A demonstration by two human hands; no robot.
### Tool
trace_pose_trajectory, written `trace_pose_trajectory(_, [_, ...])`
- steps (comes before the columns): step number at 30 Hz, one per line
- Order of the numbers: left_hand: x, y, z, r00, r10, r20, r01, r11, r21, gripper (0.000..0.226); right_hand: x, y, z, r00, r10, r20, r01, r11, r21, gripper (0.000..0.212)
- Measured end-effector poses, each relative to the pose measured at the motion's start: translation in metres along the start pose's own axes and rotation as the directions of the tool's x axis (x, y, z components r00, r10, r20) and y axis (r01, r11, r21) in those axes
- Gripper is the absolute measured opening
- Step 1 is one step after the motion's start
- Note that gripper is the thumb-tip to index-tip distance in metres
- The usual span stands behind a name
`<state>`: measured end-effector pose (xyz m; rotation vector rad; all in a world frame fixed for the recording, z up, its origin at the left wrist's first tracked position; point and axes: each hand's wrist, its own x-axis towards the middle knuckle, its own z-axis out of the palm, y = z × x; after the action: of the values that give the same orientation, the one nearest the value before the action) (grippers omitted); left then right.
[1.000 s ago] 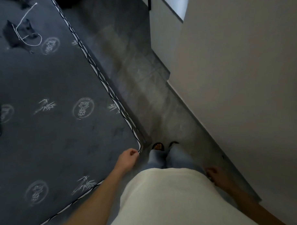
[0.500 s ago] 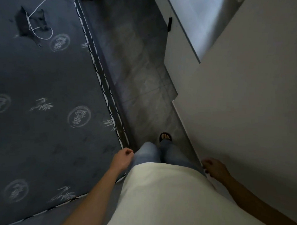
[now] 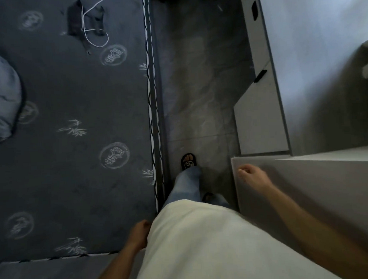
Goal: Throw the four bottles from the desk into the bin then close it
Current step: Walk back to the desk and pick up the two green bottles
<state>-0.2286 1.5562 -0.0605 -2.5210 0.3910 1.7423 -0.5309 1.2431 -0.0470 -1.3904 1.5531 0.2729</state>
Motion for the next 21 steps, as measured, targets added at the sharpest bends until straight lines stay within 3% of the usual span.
trace_pose_trajectory(3, [0.016, 0.057, -0.04, 1.0, 0.015, -0.003, -0.015, 0.997, -0.077, 0.021, 0.017, -0.02, -0.009, 0.999, 0.027, 0.019, -0.026, 0.997, -0.078, 0.019])
trace_pose_trajectory(6, [0.038, 0.127, -0.083, 0.992, 0.116, -0.043, -0.119, 0.99, -0.073, 0.02, 0.032, -0.031, -0.016, 0.992, 0.117, 0.055, -0.113, 0.991, -0.071, 0.021])
trace_pose_trajectory(10, [0.066, 0.222, -0.136, 0.984, 0.169, -0.062, -0.179, 0.959, -0.221, 0.015, 0.046, -0.035, -0.027, 0.978, 0.202, 0.056, -0.198, 0.978, -0.064, 0.023])
trace_pose_trajectory(15, [0.094, 0.33, -0.19, 0.951, 0.297, -0.086, -0.308, 0.934, -0.178, 0.015, 0.066, -0.048, -0.047, 0.957, 0.279, 0.078, -0.271, 0.957, -0.099, 0.028])
trace_pose_trajectory(19, [0.104, 0.367, -0.214, 0.941, 0.332, -0.069, -0.338, 0.932, -0.131, 0.011, 0.086, -0.069, -0.059, 0.945, 0.32, 0.066, -0.315, 0.946, -0.07, 0.028])
trace_pose_trajectory(21, [0.126, 0.416, -0.239, 0.954, 0.29, -0.072, -0.295, 0.952, -0.083, 0.01, 0.143, -0.099, -0.098, 0.939, 0.334, 0.083, -0.328, 0.941, -0.081, 0.027])
